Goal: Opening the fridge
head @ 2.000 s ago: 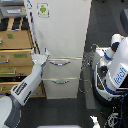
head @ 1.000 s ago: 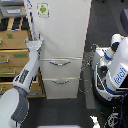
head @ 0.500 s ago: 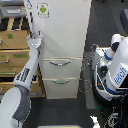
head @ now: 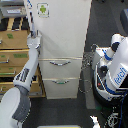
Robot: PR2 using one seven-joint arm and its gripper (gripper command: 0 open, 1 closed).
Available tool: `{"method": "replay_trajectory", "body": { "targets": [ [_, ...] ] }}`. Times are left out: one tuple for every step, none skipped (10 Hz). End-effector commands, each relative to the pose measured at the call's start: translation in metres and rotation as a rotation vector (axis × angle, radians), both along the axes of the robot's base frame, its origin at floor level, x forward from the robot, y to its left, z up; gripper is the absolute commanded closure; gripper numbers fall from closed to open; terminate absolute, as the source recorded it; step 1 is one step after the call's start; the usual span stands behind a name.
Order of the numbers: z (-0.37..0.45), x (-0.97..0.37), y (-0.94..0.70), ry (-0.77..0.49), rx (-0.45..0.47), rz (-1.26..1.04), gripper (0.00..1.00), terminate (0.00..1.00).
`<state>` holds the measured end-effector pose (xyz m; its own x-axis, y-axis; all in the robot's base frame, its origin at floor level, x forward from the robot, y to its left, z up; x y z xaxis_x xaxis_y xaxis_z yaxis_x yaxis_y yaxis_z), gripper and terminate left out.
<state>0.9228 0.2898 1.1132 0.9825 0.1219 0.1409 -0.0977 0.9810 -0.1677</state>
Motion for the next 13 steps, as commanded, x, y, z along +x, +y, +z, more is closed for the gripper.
{"method": "replay_trajectory", "body": {
  "targets": [
    [-0.008, -0.004, -0.001, -0.013, -0.007, -0.016, 1.0, 0.0],
    [-0.011, -0.004, 0.001, -0.006, -0.007, -0.018, 1.0, 0.0],
    [-0.012, -0.005, 0.001, -0.006, -0.008, -0.021, 1.0, 0.0],
    [-0.011, -0.011, -0.004, -0.004, -0.015, -0.044, 1.0, 0.0],
    [-0.005, -0.032, -0.01, -0.011, -0.033, -0.09, 1.0, 0.0],
    [-0.001, -0.047, -0.011, -0.007, -0.077, -0.108, 1.0, 0.0],
    [0.007, -0.069, -0.015, -0.022, -0.082, -0.137, 1.0, 0.0],
    [0.026, -0.123, -0.028, -0.054, -0.063, -0.215, 1.0, 0.0],
    [0.041, -0.158, -0.036, -0.069, -0.047, -0.265, 1.0, 0.0],
    [0.073, -0.24, -0.052, -0.093, -0.006, -0.365, 1.0, 0.0],
    [0.097, -0.312, -0.072, -0.083, 0.018, -0.481, 1.0, 0.0],
    [0.128, -0.385, -0.092, -0.077, 0.029, -0.617, 1.0, 0.0],
    [0.175, -0.474, -0.114, -0.076, -0.05, -0.731, 1.0, 0.0]
  ]
}}
